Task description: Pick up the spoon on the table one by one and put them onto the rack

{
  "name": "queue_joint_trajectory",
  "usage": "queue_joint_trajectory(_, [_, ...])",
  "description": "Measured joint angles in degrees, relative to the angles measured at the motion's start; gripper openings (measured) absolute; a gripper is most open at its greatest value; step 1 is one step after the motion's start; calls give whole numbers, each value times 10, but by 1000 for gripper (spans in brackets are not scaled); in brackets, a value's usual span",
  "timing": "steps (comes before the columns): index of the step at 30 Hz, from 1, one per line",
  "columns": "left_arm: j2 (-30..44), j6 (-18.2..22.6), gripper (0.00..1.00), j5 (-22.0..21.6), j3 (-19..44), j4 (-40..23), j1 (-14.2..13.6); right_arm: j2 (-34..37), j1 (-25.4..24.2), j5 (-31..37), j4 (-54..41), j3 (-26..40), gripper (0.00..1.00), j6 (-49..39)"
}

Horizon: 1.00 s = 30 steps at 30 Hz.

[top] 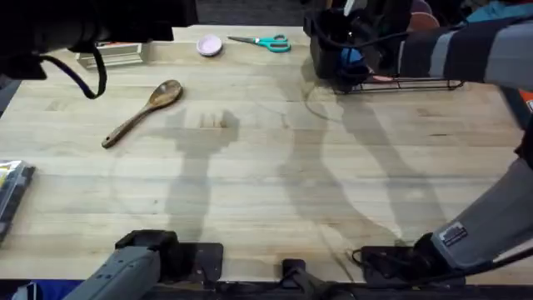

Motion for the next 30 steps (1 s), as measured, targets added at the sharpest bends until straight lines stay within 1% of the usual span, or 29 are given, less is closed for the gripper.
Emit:
queue_joint_trajectory(4, [0,0,993,0,0,0,0,-9,0,0,-5,0,998,0])
queue_joint_trajectory(8, [0,0,993,0,0,0,0,-36,0,0,-48,0,996,0])
queue_joint_trajectory(16, [0,0,993,0,0,0,0,-127,0,0,-231,0,996,0])
queue_joint_trajectory(30, [0,0,993,0,0,0,0,-370,1,0,-566,0,997,0])
